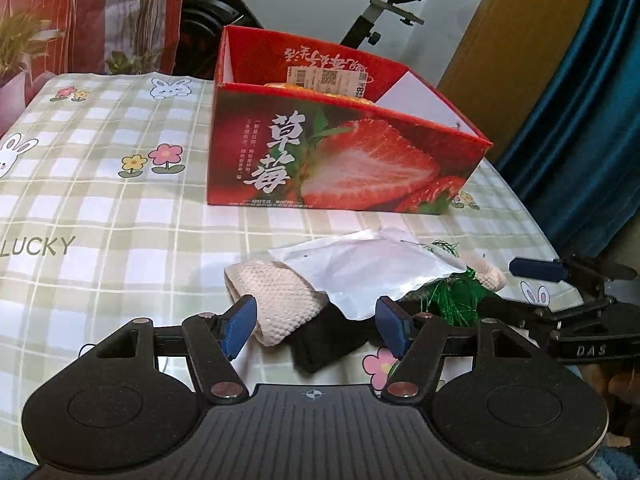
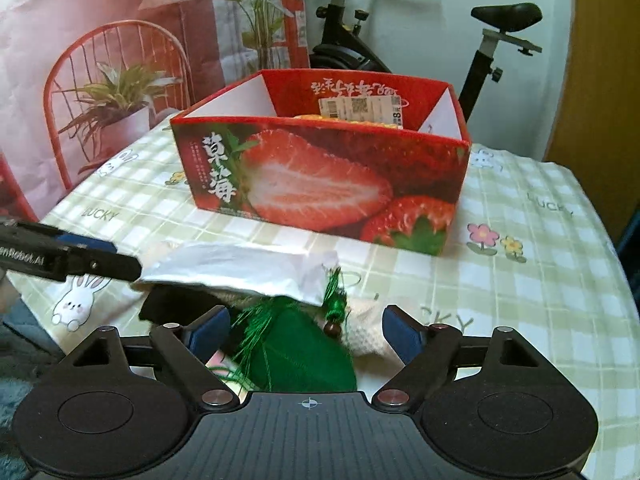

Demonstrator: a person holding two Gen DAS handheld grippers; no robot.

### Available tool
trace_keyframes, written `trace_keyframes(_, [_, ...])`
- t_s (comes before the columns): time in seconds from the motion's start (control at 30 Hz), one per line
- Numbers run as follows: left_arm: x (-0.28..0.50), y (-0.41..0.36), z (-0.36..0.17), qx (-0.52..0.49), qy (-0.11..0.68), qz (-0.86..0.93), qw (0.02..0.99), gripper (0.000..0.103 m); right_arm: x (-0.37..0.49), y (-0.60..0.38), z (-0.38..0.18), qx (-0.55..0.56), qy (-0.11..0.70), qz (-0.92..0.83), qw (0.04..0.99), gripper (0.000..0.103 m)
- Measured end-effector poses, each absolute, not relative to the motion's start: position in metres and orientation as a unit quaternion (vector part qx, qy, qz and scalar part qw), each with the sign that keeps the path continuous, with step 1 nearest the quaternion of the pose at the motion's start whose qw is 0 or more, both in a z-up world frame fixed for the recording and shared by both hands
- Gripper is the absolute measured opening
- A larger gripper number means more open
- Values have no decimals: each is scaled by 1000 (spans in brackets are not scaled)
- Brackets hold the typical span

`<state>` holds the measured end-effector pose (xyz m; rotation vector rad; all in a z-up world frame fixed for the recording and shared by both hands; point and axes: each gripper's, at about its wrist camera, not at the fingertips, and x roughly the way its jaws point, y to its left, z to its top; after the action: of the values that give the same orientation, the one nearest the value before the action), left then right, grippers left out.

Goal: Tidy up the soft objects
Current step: 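Move both tools to the green knit strawberry and grip it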

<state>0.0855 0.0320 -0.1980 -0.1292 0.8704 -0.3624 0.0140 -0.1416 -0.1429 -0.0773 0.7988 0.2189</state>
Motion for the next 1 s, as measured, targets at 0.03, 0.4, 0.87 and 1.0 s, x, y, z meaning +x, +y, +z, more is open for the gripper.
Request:
trace_keyframes(0.03, [84, 32, -198, -63, 417, -174, 890, 68, 12, -142, -144, -39, 390, 109, 914, 81])
trace_keyframes(0.4, [75, 25, -207, -74, 425, -185, 883, 57, 3, -142, -157, -32, 413, 125, 902, 58])
trace_keyframes(0.87, [89, 21, -240, -88, 478, -192, 853, 39, 22, -126, -167, -89, 402, 138, 901, 55])
trace_keyframes(1.0, [91, 24, -244, -94, 480, -191, 851, 39, 21, -128, -170, -89, 419, 128, 895, 61])
